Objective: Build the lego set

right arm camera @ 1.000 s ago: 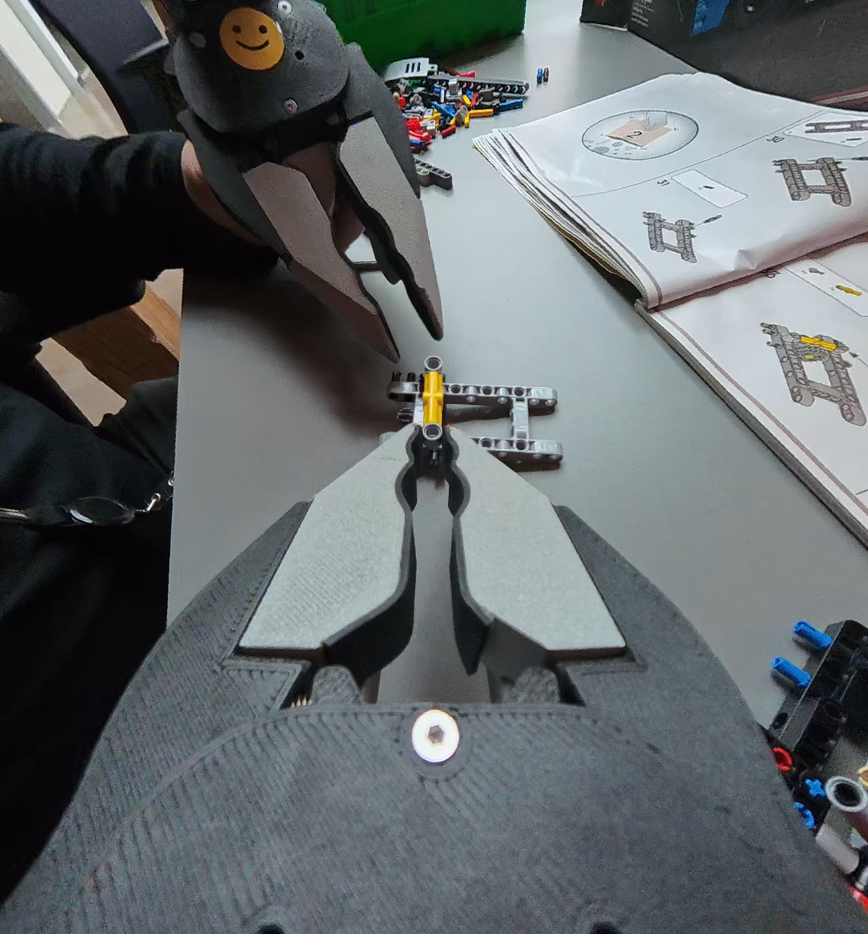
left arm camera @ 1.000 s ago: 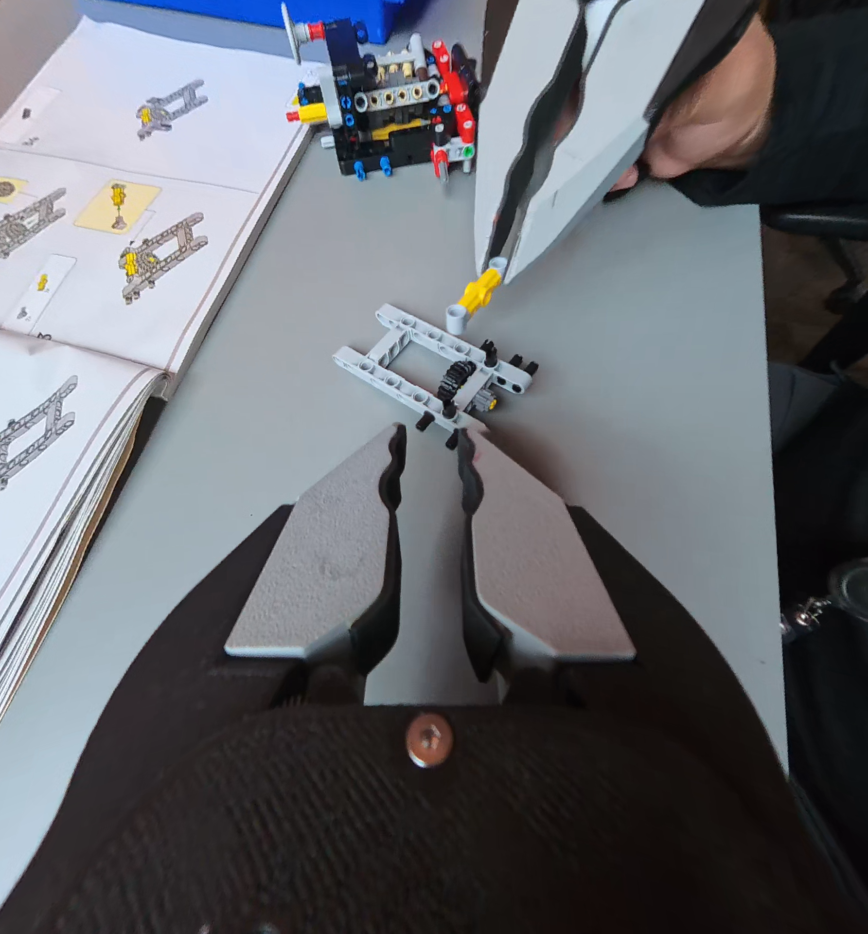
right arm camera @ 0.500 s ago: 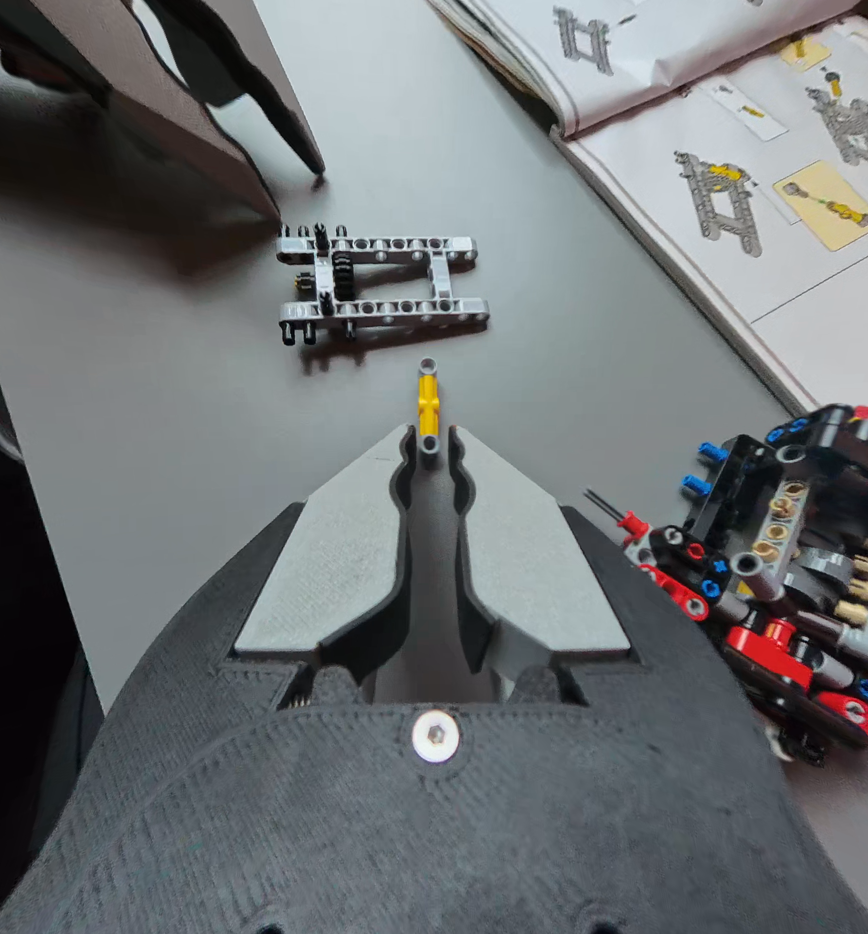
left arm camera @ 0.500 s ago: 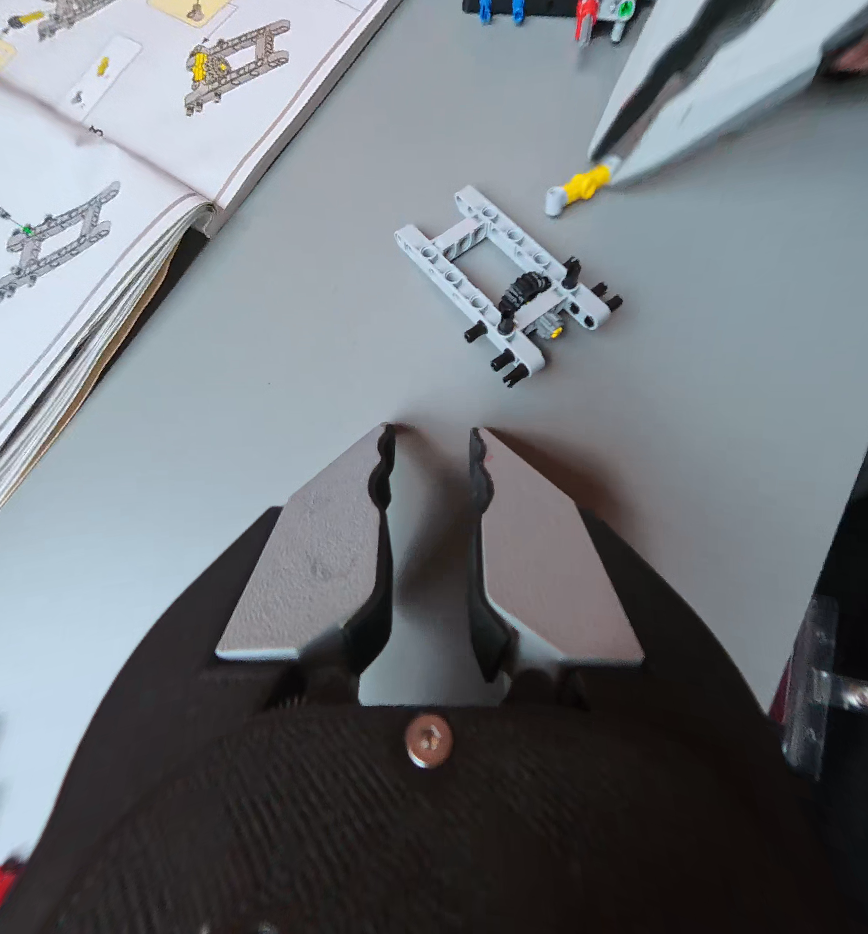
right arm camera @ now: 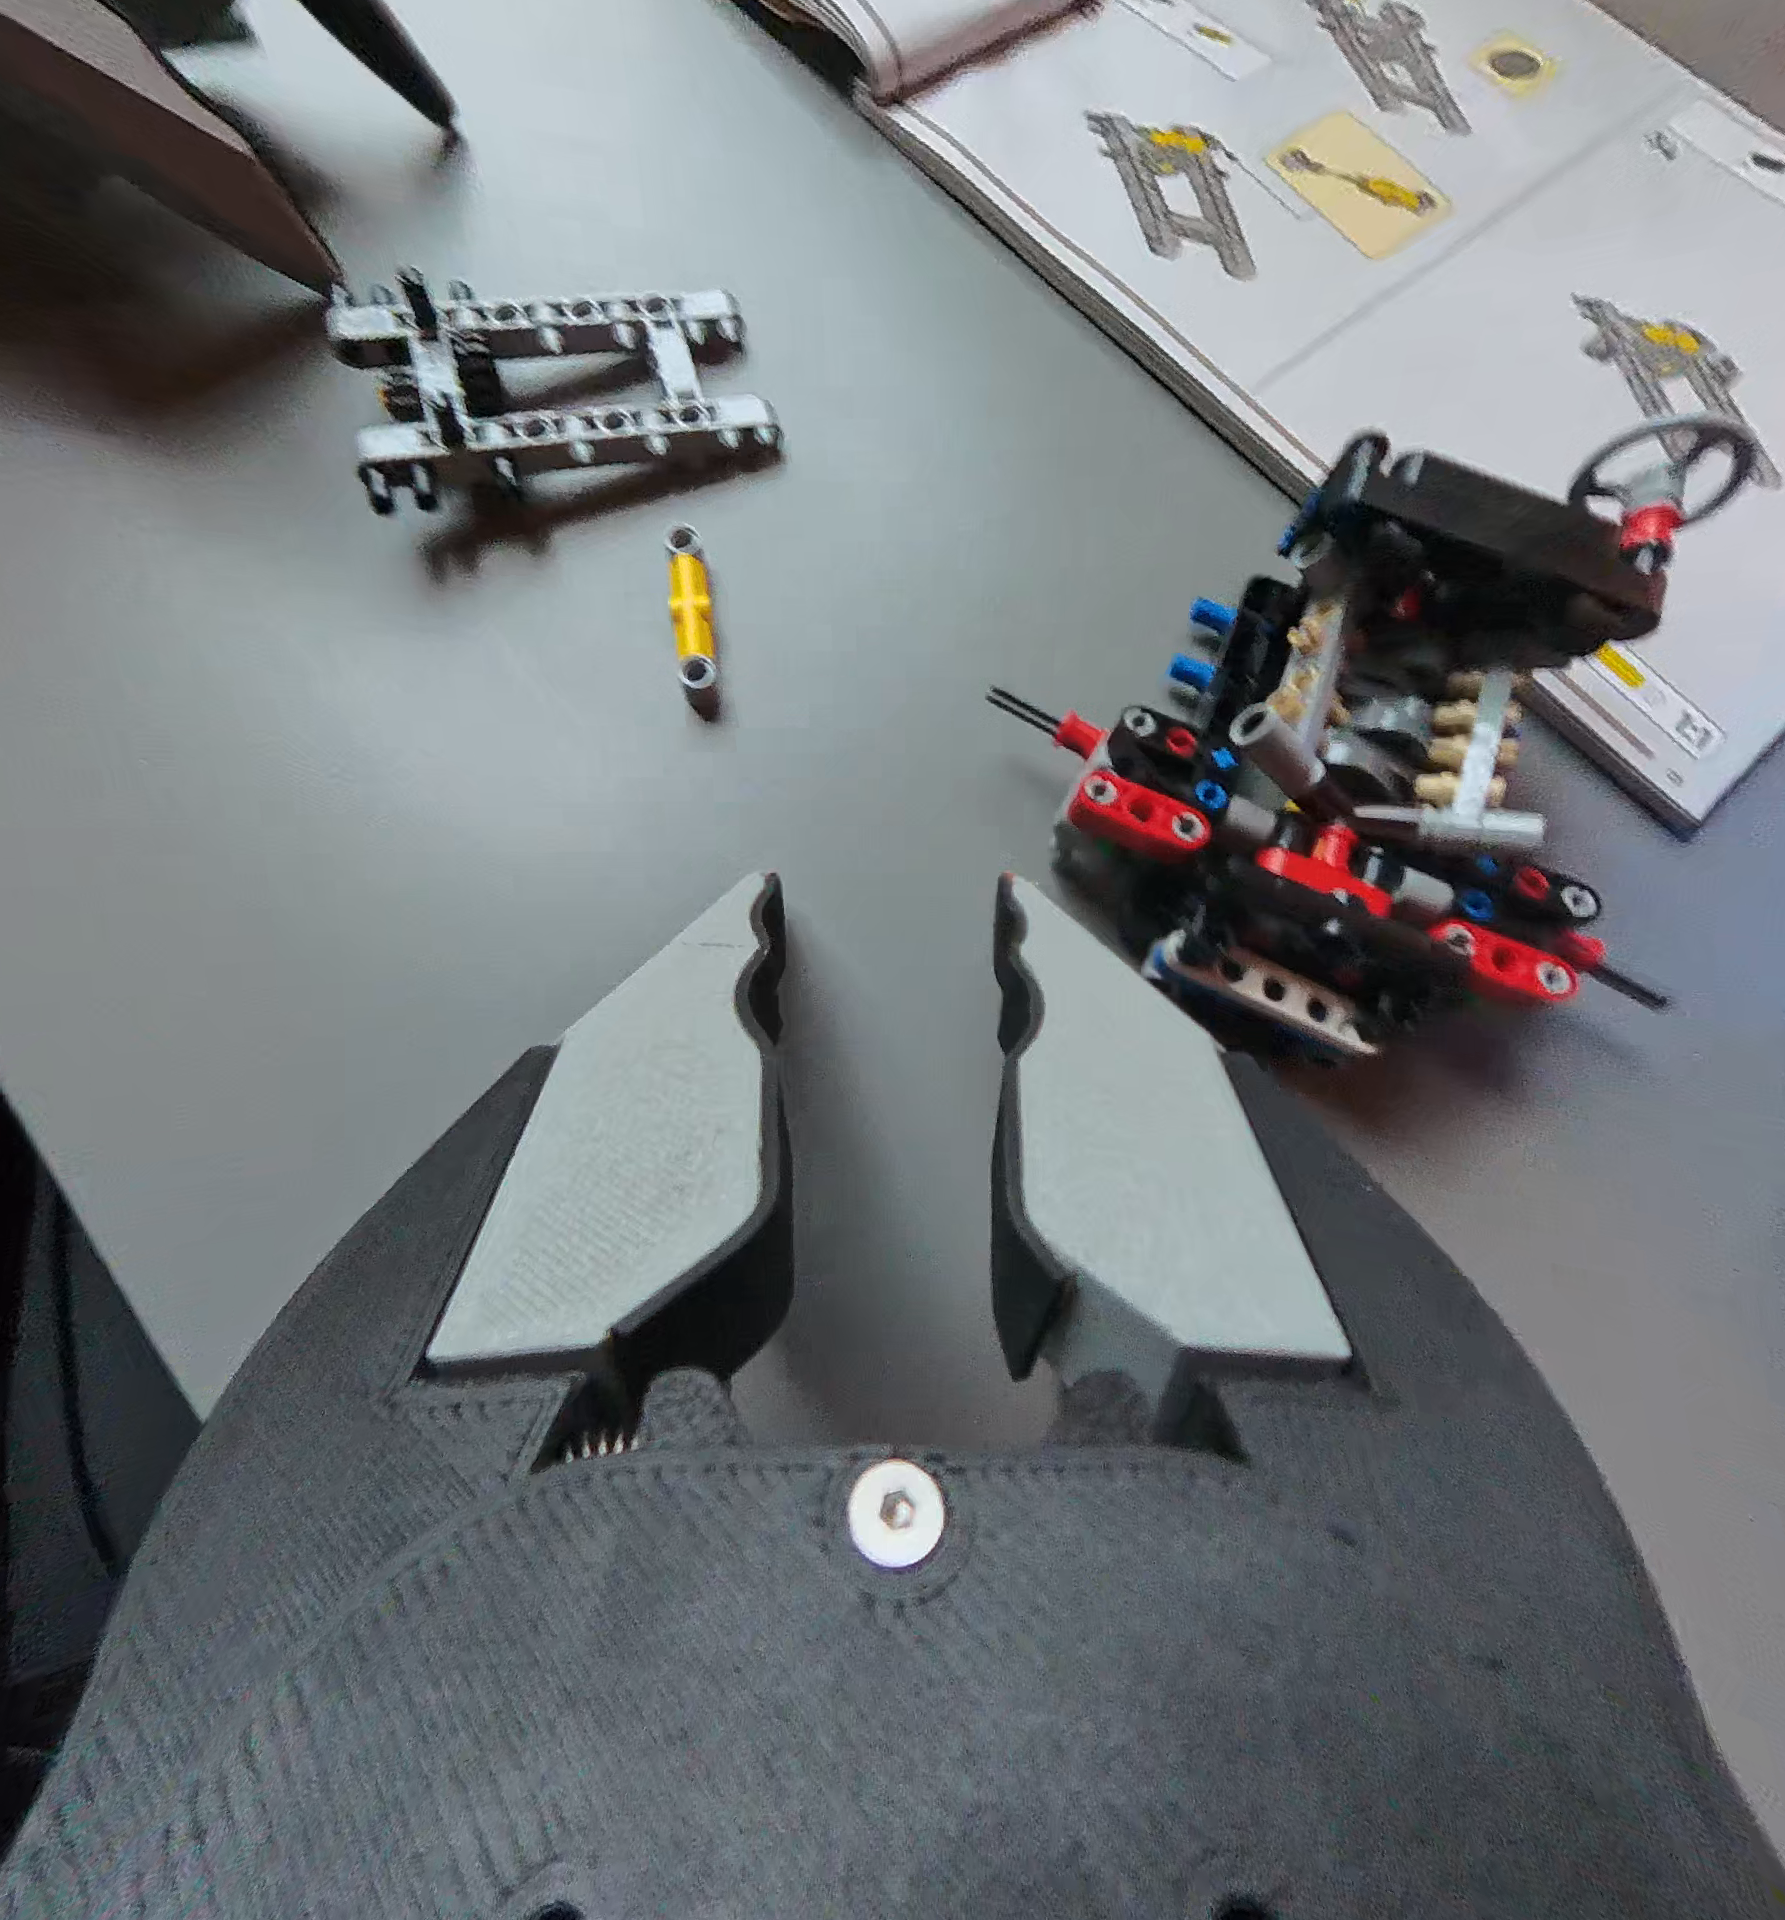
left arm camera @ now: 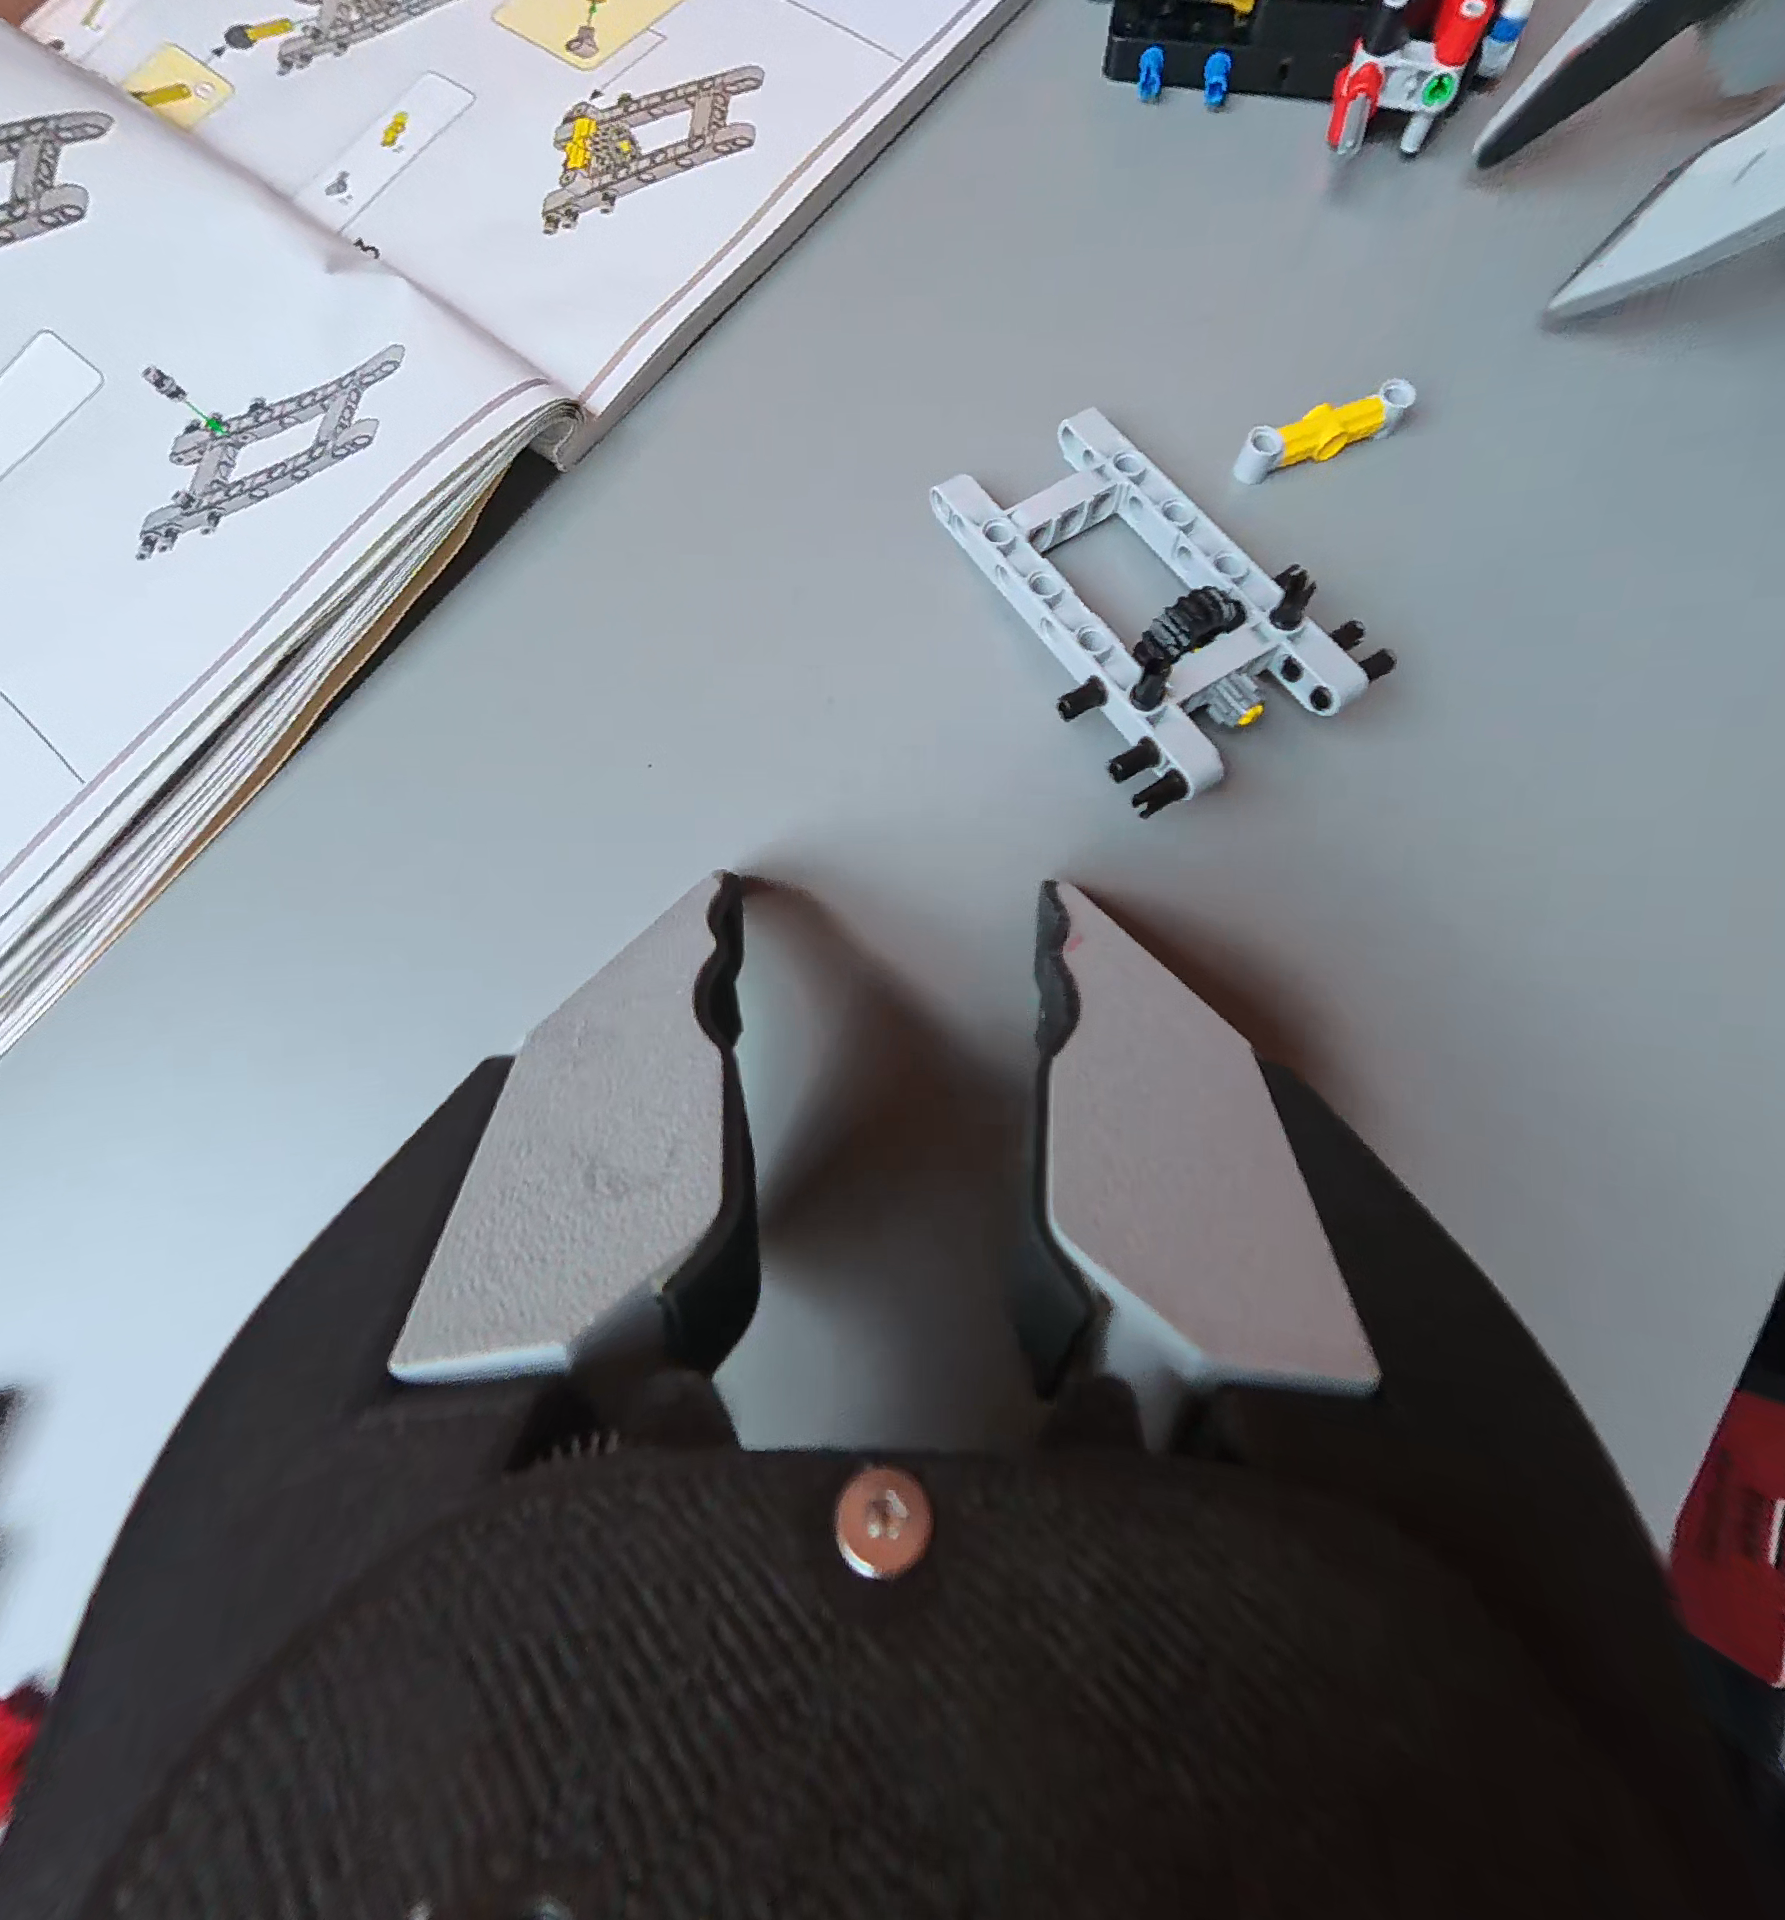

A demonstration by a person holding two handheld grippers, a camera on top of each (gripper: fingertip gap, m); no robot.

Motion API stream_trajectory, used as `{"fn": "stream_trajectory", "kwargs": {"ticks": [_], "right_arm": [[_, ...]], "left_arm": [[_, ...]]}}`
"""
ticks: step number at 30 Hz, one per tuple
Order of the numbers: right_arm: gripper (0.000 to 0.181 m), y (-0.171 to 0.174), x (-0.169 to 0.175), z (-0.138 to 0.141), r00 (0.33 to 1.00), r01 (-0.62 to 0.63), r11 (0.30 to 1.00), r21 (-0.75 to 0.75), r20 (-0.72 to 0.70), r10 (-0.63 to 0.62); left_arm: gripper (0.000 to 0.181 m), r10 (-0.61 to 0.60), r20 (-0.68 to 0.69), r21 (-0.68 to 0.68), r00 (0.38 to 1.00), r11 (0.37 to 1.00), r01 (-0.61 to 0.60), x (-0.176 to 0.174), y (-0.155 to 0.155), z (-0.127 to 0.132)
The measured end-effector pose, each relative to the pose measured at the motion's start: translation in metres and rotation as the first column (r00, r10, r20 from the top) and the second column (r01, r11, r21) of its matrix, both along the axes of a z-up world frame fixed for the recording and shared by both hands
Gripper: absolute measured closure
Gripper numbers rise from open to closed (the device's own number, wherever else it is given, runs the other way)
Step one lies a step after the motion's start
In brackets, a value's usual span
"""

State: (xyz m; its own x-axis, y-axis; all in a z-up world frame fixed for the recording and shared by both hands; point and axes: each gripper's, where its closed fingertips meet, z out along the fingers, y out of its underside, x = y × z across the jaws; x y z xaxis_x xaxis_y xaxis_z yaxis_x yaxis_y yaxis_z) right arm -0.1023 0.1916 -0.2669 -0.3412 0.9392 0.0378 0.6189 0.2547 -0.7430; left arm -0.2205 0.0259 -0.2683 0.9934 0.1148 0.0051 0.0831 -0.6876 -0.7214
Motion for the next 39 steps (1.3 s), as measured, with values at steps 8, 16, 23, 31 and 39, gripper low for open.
{"fn": "stream_trajectory", "kwargs": {"ticks": [8,16,23,31,39], "right_arm": [[0.134,0.006,-0.007,-0.004,1.0,0.011,1.0,-0.019,0.021,-0.011],[0.133,0.006,-0.007,-0.004,1.0,0.007,1.0,-0.017,0.019,-0.007],[0.143,-0.015,-0.008,0.001,0.996,-0.091,0.996,0.009,-0.017,0.091],[0.155,-0.056,-0.03,-0.002,0.979,-0.204,0.979,0.026,0.001,0.204],[0.177,-0.059,-0.034,-0.001,0.979,-0.204,0.979,0.014,0.001,0.204]], "left_arm": [[0.113,0.001,-0.012,-0.005,1.0,1.0,-0.001,0.0,0.0,0.0],[0.108,0.009,0.002,-0.007,1.0,1.0,-0.009,-0.001,-0.001,-0.001],[0.123,-0.1,-0.008,0.0,0.995,0.995,0.1,0.009,-0.004,0.001],[0.149,-0.149,0.006,0.067,0.989,0.987,0.148,0.007,-0.007,0.011],[0.164,-0.185,-0.038,0.042,0.982,0.982,0.186,0.012,-0.006,0.008]]}}
